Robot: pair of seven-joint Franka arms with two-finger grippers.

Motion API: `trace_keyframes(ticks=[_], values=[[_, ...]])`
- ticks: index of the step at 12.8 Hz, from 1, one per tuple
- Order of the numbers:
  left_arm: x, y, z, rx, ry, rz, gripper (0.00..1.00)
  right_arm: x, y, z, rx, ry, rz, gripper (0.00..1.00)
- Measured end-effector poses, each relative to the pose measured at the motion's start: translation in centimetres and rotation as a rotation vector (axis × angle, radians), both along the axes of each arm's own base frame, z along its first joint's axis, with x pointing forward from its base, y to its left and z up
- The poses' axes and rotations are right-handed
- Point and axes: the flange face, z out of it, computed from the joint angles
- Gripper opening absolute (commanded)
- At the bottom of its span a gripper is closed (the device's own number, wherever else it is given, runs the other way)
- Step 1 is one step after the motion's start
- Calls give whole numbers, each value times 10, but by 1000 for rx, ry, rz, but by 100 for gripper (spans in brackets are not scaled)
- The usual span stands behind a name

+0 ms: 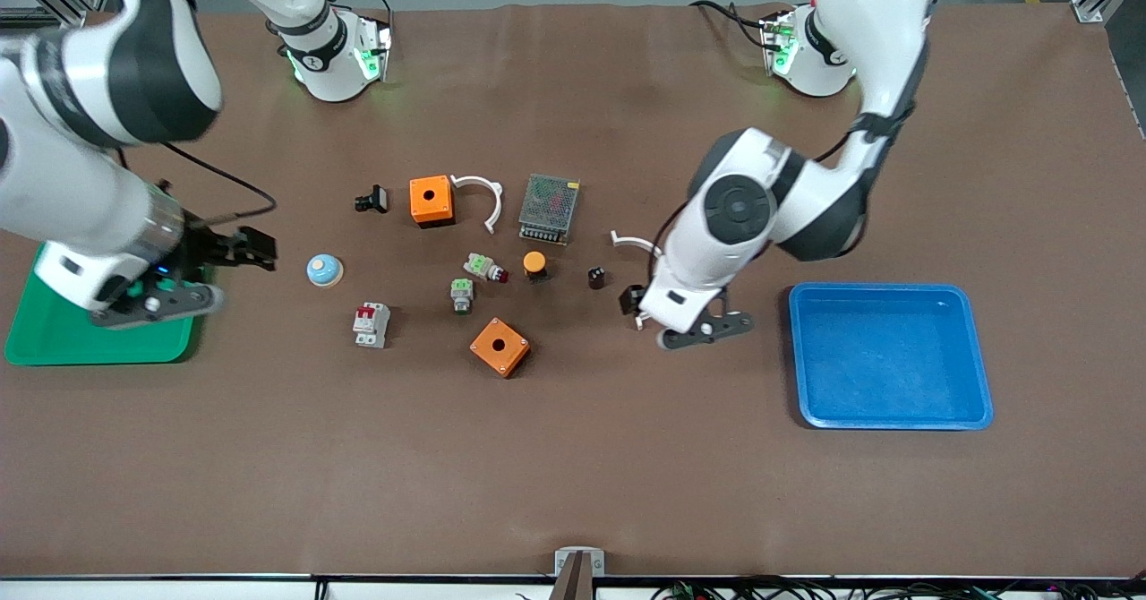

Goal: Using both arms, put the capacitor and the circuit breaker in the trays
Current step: 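Grasp the breaker with the right gripper while the left gripper grasps the capacitor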

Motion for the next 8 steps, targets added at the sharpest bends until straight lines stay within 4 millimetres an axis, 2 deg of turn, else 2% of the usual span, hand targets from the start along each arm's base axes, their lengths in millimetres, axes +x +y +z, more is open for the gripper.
trace_keyframes(ticks=[3,5,6,8], values=[[-30,-49,-61,6,22,129,100,3,9,-86,41,-50,-47,100],[-51,-69,-95,41,11,174,99,-10,26,-143,40,-84,-82,100],[-60,-74,-106,55,13,194,91,-17,37,-168,36,-83,-95,100],[-70,-79,-116,70,24,219,75,-20,51,-205,31,-86,-106,100]])
